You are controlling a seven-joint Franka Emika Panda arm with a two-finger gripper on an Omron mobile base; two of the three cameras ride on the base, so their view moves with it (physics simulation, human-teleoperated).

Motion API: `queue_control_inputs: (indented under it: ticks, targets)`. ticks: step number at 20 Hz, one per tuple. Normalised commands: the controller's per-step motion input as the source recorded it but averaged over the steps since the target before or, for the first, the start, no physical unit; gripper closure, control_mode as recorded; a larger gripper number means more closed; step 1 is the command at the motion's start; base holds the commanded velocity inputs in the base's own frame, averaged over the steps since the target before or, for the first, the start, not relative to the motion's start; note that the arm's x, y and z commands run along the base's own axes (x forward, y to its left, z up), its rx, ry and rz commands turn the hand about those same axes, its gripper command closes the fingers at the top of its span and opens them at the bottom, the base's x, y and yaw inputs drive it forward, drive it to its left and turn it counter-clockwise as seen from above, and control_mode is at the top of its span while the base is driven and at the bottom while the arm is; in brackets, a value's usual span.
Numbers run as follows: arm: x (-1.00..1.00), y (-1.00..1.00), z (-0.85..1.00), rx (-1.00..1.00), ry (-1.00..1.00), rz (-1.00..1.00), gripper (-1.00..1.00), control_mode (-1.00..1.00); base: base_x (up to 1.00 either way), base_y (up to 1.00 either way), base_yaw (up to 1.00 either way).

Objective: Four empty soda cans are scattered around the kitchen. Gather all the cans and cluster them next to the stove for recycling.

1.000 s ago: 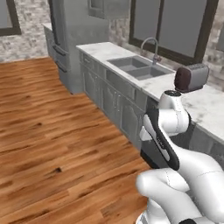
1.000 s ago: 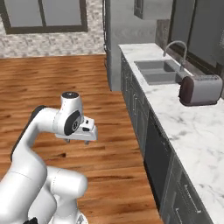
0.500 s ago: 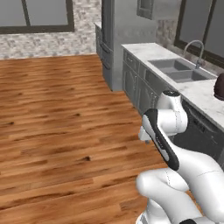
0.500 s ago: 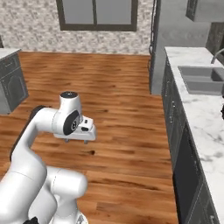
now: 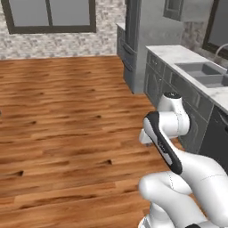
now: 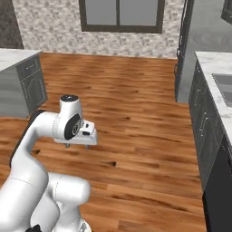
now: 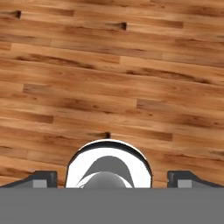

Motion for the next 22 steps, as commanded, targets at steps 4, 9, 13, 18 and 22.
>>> queue_control_inputs:
  ticks: [4, 9, 13, 18, 22]
  targets:
    - [0.0, 0.0, 0.0, 0.0, 0.0, 0.0, -1.0, 1.0, 0.9, 0.3, 0.01]
    - [0.0, 0.0, 0.0, 0.0, 0.0, 0.0, -1.0, 1.0, 1.0, 0.0, 0.0]
    - [0.0, 0.0, 0.0, 0.0, 0.0, 0.0, -1.0, 1.0, 1.0, -0.02, 0.0]
    - [0.0, 0.0, 0.0, 0.0, 0.0, 0.0, -1.0, 1.0, 1.0, -0.04, 0.0]
    - [0.0, 0.0, 0.0, 0.0, 0.0, 0.0, -1.0, 1.0, 1.0, 0.0, 0.0]
